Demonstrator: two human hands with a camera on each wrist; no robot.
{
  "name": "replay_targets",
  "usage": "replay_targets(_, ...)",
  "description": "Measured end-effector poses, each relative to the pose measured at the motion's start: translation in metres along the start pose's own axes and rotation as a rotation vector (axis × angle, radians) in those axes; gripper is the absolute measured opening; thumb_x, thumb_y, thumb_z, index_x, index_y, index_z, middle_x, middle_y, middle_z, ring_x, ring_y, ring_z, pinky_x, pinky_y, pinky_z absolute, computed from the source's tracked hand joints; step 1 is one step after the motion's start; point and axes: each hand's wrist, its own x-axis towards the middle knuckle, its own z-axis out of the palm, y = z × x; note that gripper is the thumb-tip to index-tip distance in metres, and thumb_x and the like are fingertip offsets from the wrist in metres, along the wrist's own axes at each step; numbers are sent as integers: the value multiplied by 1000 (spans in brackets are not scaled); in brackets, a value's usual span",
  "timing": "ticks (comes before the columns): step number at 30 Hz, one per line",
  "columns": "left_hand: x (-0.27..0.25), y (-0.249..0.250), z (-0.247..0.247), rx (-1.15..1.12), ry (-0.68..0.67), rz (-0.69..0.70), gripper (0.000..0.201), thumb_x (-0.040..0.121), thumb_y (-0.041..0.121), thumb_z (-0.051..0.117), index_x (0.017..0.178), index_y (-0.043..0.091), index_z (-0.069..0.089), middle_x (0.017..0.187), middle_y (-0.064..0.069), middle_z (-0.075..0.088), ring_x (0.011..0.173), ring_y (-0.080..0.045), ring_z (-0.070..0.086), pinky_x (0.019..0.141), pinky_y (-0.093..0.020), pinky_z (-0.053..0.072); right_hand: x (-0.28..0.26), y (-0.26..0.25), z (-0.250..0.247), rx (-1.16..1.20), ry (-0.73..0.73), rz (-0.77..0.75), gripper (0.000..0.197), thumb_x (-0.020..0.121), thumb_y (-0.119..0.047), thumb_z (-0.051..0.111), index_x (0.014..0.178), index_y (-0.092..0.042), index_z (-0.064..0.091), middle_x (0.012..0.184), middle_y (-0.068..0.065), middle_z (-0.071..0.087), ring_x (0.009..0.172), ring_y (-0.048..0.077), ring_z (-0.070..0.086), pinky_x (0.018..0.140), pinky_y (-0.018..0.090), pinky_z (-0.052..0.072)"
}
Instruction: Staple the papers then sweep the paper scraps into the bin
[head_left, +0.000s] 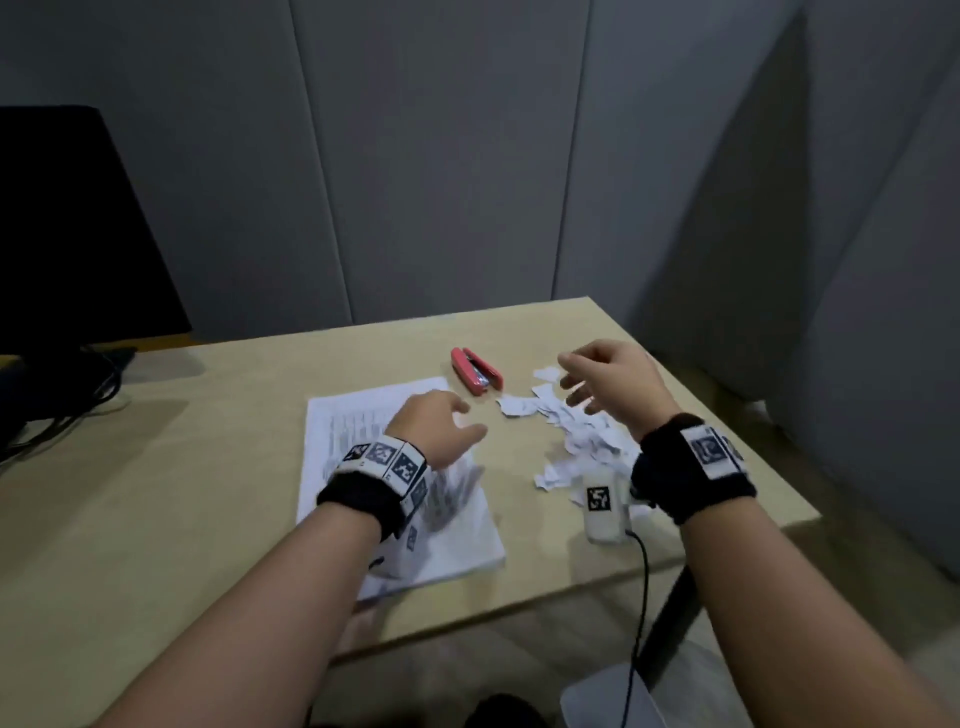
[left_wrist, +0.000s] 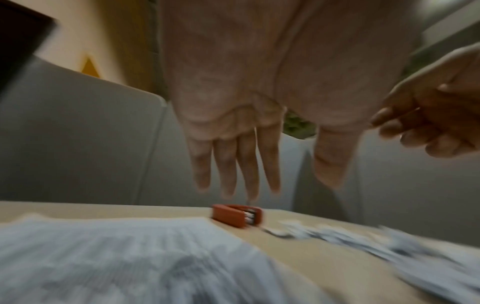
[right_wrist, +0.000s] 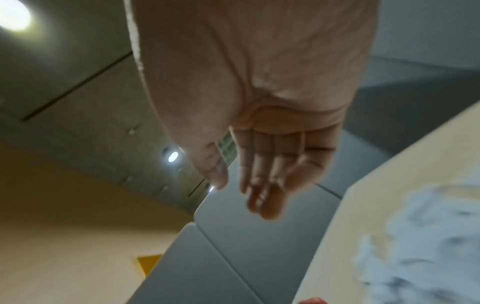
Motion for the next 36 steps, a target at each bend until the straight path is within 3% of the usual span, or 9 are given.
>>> replay_targets(4,-29,34,53,245,-280,65,56,77,53,67,112,10,70,115,-8,71,108,-26,67,90,-35,54,-92,71,-40,273,323,85,15,85,-8,57,78,2,67,52,11,56,37,18,44,38,19,31)
replay_targets(9,-33,44,75,430,-274,96,54,72,62,67,81,9,68,85,-9,70,82,-28,67,73,-34,56,-174,233,-31,54,835,448,30,82,-16,58,54,-10,51,51,4,42,53,23,35,53,34,33)
replay_targets(14,-25,41,80,492,-263,124,59,74,63,66,82,5,72,79,-9,73,74,-27,67,61,-31,49,-227,378,-2,-302,178,1218,56,87,-37,62,130,-2,56,138,22,56,121,37,56,99,41,46)
replay_targets(18,-15,37,84,508,-249,121,64,75,64,65,108,9,72,102,-9,75,94,-29,67,73,-33,51,-255,451,-2,35,41,1337,54,95,-23,59,143,1,48,149,19,47,134,35,48,75,31,47)
replay_targets(23,-12,34,89,542,-228,116,66,74,67,63,108,11,71,99,-9,74,91,-30,66,70,-32,50,-248,472,5,-20,-76,1352,43,100,-4,43,141,10,44,139,25,54,107,29,58,64,24,53)
replay_targets(26,-15,40,86,541,-234,95,63,74,65,64,110,14,69,103,-8,72,89,-28,61,69,-30,45,-237,491,10,-168,-182,1268,46,85,-5,67,128,9,59,108,22,74,93,34,71,83,47,60)
replay_targets(28,-17,44,85,546,-249,86,63,74,64,65,112,14,69,104,-8,72,93,-28,62,72,-31,46,-224,484,10,-222,-244,1176,54,79,-15,79,125,7,61,117,17,71,102,31,68,90,40,58)
replay_targets(34,-28,50,82,511,-258,66,64,79,59,65,120,11,65,115,-9,70,105,-29,64,79,-33,48,-206,352,-23,-200,-131,969,56,86,-45,70,118,2,67,120,17,71,112,31,66,86,32,50)
replay_targets(36,-34,53,80,499,-264,51,64,80,59,63,125,12,62,119,-9,68,108,-29,63,78,-31,46,-203,323,-32,56,-24,985,44,95,-31,62,121,5,63,120,23,69,95,32,72,69,28,53)
